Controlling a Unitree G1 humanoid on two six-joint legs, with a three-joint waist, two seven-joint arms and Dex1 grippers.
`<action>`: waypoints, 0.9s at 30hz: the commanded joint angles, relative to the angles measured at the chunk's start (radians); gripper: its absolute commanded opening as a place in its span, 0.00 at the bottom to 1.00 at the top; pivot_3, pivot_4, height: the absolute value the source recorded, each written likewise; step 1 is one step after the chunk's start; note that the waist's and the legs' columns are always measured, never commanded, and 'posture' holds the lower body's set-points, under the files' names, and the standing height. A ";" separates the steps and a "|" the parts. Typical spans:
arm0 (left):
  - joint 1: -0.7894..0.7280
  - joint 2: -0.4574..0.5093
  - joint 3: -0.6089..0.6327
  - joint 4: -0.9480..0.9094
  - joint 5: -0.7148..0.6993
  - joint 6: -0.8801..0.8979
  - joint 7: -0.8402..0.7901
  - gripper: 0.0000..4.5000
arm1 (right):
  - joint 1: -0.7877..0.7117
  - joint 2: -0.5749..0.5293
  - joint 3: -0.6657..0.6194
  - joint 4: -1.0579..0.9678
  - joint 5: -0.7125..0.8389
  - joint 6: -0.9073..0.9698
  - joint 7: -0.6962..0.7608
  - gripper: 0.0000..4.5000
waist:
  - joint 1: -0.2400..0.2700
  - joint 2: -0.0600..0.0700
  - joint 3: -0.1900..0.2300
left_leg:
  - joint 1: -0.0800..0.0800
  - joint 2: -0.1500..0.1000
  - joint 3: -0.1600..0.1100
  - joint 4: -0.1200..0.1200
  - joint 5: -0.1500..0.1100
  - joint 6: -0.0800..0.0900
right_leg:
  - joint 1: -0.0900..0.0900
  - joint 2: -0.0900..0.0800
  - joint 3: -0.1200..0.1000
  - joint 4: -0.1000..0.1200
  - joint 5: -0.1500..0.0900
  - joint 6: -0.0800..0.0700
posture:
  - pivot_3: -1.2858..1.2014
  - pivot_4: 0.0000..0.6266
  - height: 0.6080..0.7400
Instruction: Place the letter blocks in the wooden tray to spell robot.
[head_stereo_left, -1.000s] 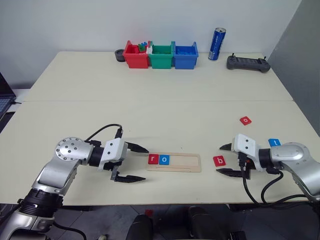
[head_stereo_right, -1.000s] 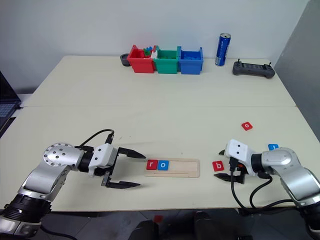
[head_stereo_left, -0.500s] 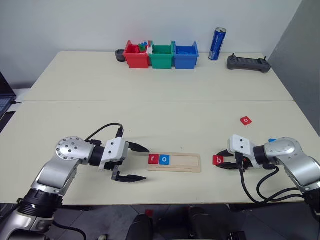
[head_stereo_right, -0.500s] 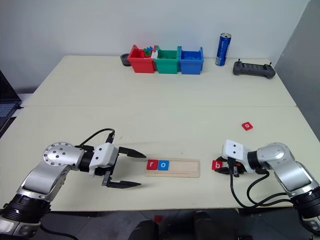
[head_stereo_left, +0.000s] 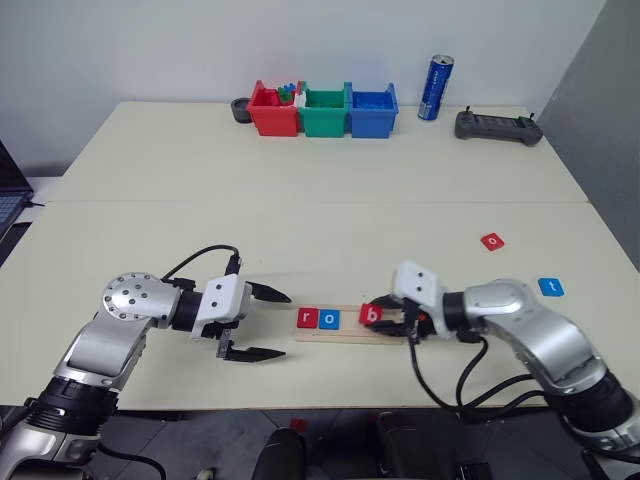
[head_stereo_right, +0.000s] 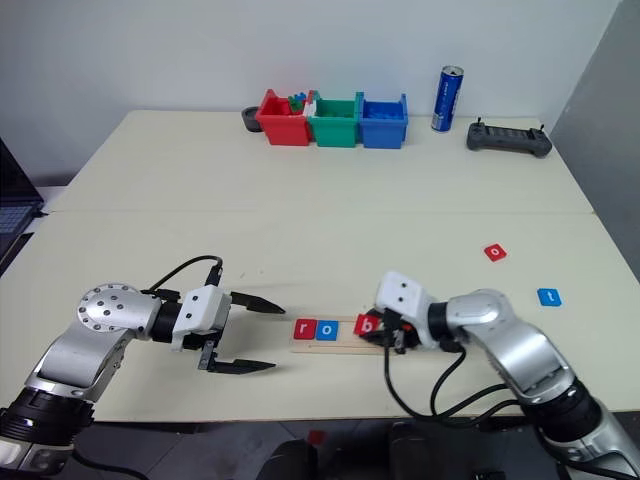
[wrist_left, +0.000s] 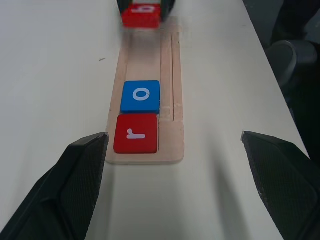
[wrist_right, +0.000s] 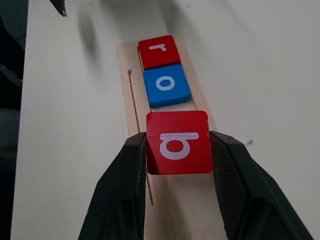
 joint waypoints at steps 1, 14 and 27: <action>-0.009 0.004 0.018 0.016 0.003 -0.043 -0.008 1.00 | -0.035 0.003 0.041 -0.023 -0.024 -0.002 -0.008 0.32 | 0.000 0.000 0.000 | 0.000 0.000 0.000 0.000 0.000 0.000 | 0.000 0.000 0.000 0.000 0.000 0.000 | 0.52 0.24 1.00; 0.009 -0.009 0.015 0.082 0.013 -0.128 -0.011 1.00 | -0.088 0.005 0.095 0.041 -0.072 -0.054 0.020 0.32 | 0.000 0.000 0.000 | 0.000 0.000 -0.001 0.000 0.000 0.000 | 0.000 0.000 -0.001 0.000 0.000 0.000 | 0.52 0.24 1.00; 0.020 -0.005 0.016 0.055 0.014 -0.111 0.006 1.00 | -0.113 0.022 0.115 0.082 -0.104 -0.090 0.038 0.48 | -0.001 0.000 0.000 | 0.000 0.000 -0.001 0.000 0.000 0.000 | 0.000 0.000 -0.001 0.000 0.000 0.000 | 0.52 0.24 1.00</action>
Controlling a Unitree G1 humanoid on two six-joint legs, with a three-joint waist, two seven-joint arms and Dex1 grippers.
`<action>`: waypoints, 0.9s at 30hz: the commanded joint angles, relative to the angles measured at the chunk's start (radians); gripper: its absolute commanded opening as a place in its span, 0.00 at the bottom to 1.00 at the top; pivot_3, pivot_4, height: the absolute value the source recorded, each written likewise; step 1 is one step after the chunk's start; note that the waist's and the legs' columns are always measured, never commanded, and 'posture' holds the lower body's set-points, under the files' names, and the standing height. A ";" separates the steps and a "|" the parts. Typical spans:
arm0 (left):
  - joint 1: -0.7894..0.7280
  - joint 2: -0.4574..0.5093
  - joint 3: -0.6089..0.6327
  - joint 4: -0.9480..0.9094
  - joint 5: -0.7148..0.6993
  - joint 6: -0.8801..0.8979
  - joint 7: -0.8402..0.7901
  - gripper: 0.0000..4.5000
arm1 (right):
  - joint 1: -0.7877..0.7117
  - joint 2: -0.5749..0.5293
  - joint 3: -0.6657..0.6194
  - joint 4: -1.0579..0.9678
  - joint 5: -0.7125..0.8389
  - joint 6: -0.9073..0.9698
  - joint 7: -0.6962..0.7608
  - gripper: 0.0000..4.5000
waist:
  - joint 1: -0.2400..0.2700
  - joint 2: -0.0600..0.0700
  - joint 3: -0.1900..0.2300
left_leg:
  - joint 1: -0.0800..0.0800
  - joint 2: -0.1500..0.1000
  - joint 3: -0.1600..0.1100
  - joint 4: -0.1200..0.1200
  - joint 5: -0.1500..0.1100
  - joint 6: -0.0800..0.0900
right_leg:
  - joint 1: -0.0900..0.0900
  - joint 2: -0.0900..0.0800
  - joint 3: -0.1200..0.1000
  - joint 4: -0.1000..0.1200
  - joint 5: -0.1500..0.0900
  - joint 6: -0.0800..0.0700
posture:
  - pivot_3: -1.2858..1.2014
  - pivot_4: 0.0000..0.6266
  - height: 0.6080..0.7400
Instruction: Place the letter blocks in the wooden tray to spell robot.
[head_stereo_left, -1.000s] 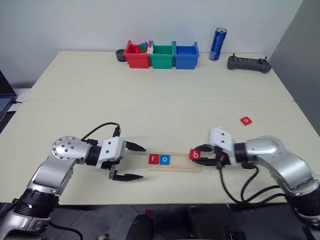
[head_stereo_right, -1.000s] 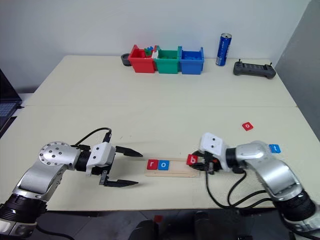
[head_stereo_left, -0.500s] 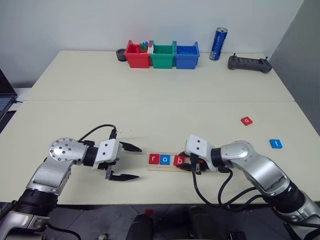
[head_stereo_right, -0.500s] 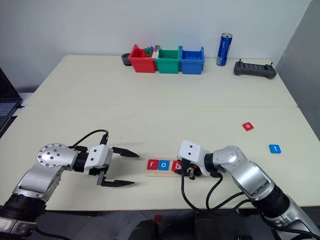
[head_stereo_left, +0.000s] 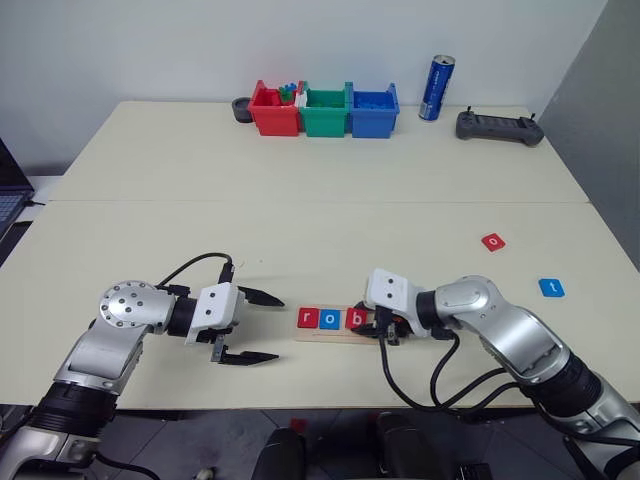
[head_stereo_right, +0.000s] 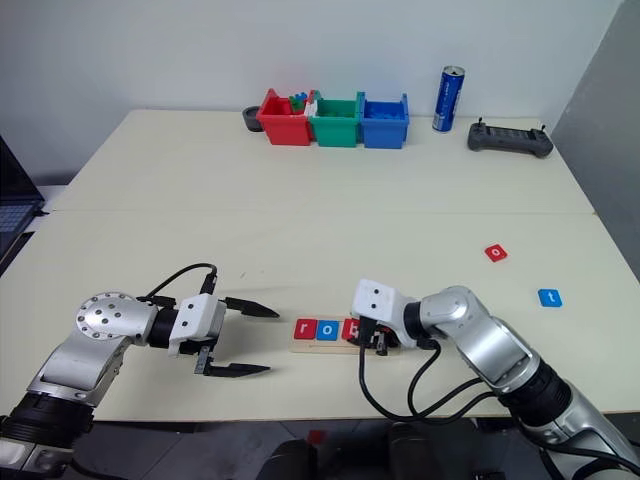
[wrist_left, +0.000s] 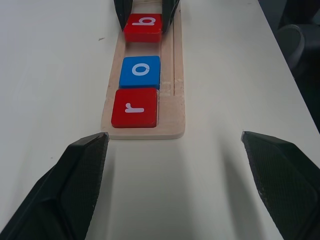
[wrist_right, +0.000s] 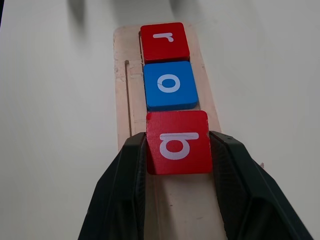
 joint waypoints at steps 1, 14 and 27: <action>-0.003 0.006 0.016 -0.032 -0.005 0.007 0.008 1.00 | -0.018 0.009 -0.002 -0.008 -0.010 -0.027 0.007 0.56 | 0.000 0.000 0.000 | 0.000 0.000 0.000 0.000 0.000 0.000 | 0.000 0.000 0.000 0.000 0.000 0.000 | 0.52 0.24 1.00; -0.018 0.005 0.016 -0.034 -0.004 0.029 0.005 1.00 | 0.008 -0.024 -0.114 -0.137 0.047 0.052 -0.003 0.85 | 0.000 0.000 0.000 | 0.000 0.000 0.000 0.000 0.000 0.000 | 0.000 0.000 0.000 0.000 0.000 0.000 | 0.52 0.24 1.00; -0.012 0.003 0.013 -0.045 -0.003 0.035 0.012 1.00 | 0.024 -0.124 -0.212 -0.152 0.080 0.104 0.002 0.00 | 0.001 0.000 0.000 | 0.000 0.000 0.000 0.000 0.000 0.000 | 0.000 0.000 0.000 0.000 0.000 0.000 | 0.52 0.24 1.00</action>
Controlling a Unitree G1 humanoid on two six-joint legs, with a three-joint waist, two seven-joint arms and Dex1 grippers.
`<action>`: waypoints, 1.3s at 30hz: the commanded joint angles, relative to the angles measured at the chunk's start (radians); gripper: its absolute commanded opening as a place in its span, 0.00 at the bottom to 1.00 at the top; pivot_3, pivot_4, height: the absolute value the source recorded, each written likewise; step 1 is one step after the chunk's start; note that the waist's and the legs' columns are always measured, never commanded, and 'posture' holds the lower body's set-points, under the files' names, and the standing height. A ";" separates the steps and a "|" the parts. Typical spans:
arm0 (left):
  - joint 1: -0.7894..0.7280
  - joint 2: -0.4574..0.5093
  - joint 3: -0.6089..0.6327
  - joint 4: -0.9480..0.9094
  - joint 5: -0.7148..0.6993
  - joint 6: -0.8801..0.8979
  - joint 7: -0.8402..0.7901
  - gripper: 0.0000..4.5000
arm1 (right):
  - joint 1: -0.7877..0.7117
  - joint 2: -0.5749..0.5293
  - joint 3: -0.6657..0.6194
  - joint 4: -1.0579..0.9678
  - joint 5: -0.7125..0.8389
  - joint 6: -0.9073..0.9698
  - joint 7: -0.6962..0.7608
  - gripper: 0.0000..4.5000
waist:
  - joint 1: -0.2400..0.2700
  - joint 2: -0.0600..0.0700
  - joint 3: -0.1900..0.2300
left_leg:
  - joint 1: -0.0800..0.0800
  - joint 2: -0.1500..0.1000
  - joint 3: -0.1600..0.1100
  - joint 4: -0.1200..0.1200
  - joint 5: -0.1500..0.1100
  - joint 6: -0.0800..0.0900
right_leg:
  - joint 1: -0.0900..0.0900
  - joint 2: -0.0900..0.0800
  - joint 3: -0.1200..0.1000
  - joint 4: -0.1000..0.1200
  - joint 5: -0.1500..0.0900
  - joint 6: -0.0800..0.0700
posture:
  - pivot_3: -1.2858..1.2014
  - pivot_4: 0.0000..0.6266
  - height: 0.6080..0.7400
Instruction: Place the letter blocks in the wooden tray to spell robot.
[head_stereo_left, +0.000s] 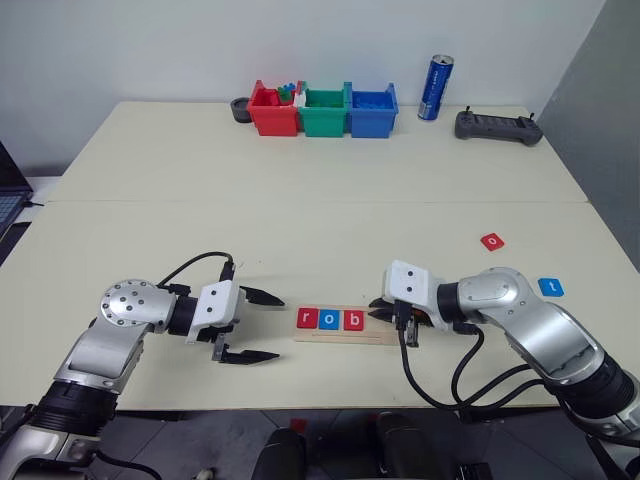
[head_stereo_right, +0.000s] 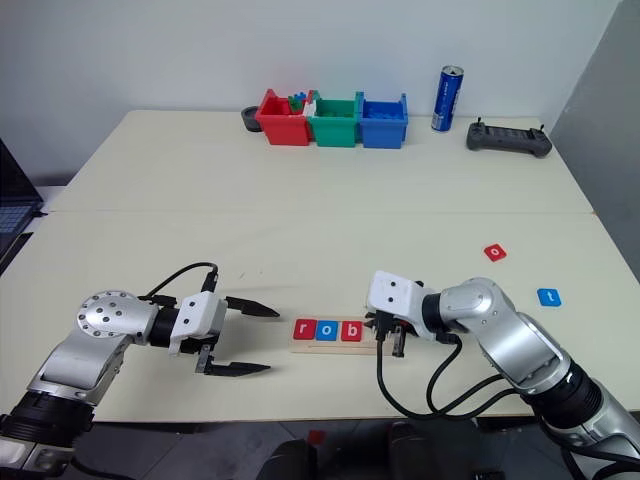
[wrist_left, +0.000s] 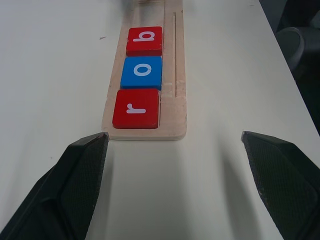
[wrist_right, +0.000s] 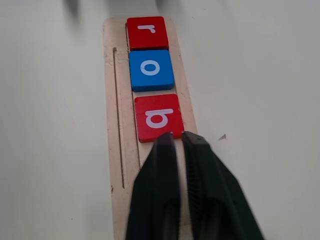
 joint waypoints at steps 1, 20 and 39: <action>-0.004 0.004 0.014 -0.043 -0.004 0.006 0.012 1.00 | 0.020 -0.019 -0.177 -0.055 0.079 0.089 -0.023 0.05 | 0.001 0.000 0.000 | 0.000 0.000 0.000 0.000 0.000 0.000 | 0.000 0.000 0.000 0.000 0.000 0.000 | 0.52 0.24 1.00; -0.060 -0.013 0.023 -0.078 -0.064 0.110 0.014 1.00 | 0.046 0.005 -0.579 0.570 -0.005 -0.151 -0.327 1.00 | -0.009 0.000 0.000 | 0.001 0.000 0.003 0.000 0.000 0.000 | 0.000 0.000 0.003 0.001 0.000 0.000 | 0.52 0.24 1.00; 0.020 0.045 0.048 -0.172 -0.067 0.146 0.012 1.00 | -0.238 0.047 -0.474 1.252 -0.068 -0.352 -0.215 0.57 | -0.025 0.001 0.001 | 0.001 -0.001 0.002 0.000 0.000 0.000 | 0.002 -0.001 0.002 0.000 0.001 0.000 | 0.52 0.24 1.00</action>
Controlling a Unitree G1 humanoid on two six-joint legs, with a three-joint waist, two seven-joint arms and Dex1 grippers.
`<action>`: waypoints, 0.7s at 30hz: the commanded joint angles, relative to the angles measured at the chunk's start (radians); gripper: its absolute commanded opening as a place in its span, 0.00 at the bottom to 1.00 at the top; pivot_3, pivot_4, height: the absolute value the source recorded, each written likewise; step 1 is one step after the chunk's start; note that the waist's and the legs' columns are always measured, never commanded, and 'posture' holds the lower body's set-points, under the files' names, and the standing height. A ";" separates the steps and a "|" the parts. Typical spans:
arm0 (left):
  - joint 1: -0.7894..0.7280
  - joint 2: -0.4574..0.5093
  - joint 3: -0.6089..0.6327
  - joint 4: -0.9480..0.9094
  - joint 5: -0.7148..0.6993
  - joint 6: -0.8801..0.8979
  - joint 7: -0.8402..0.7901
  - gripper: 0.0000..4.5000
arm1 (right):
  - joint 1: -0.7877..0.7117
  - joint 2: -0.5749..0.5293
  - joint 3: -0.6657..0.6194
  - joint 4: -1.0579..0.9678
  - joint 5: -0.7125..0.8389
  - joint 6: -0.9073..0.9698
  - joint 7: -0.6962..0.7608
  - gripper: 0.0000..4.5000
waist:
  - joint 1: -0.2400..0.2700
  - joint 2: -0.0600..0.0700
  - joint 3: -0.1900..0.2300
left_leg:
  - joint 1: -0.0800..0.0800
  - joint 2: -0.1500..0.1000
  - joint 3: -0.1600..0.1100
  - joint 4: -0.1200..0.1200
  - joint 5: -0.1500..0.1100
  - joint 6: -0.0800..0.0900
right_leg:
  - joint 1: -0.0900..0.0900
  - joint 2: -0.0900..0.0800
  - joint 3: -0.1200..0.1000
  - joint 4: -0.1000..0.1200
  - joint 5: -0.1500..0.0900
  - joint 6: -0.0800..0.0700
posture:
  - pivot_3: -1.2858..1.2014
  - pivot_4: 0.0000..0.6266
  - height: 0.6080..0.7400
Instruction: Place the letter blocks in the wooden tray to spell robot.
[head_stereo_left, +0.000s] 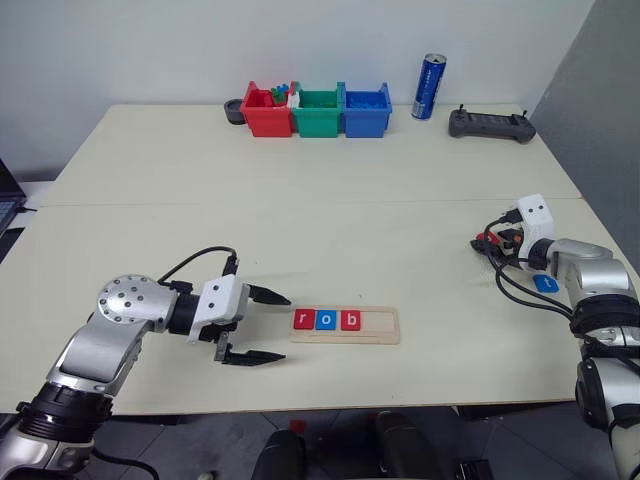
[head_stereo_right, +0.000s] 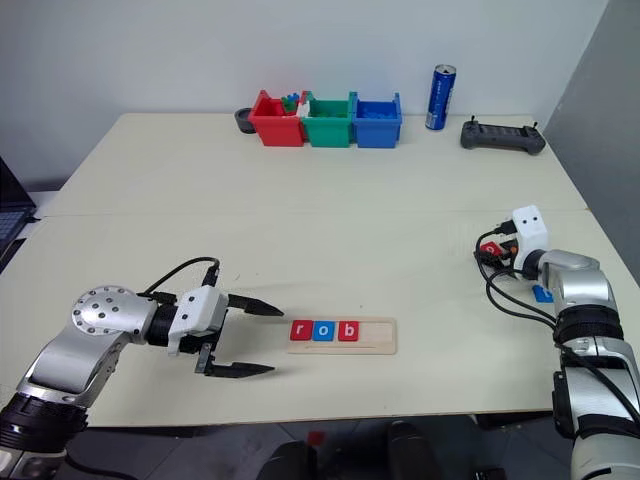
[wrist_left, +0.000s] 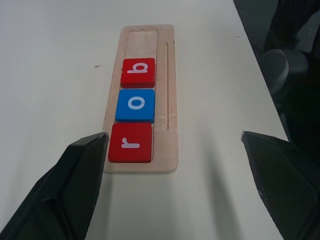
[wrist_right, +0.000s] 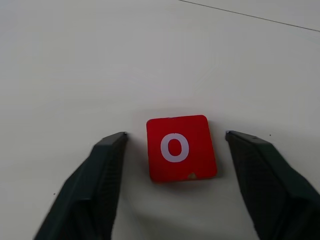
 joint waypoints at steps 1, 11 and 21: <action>-0.001 0.015 0.027 -0.014 -0.010 -0.013 -0.006 1.00 | 0.035 0.000 0.013 -0.009 -0.022 0.010 0.001 0.50 | 0.000 0.000 0.000 | 0.000 0.000 0.000 0.000 0.000 0.000 | 0.000 0.000 0.000 0.000 0.000 0.000 | 0.52 0.24 1.00; 0.001 0.007 0.019 0.002 0.001 -0.040 -0.006 1.00 | 0.515 0.175 -0.114 -1.012 0.135 0.377 -0.234 0.32 | 0.006 0.001 -0.001 | -0.002 0.001 -0.004 -0.002 0.000 0.000 | -0.002 0.001 -0.003 0.000 -0.001 -0.001 | 0.52 0.24 1.00; -0.033 -0.007 -0.004 0.045 0.008 -0.061 -0.039 1.00 | 0.848 0.532 -0.001 -1.576 0.089 0.637 -0.608 0.32 | 0.003 0.002 -0.001 | 0.000 0.001 -0.002 0.000 0.001 -0.001 | -0.001 0.001 0.000 0.001 -0.003 0.006 | 0.52 0.24 1.00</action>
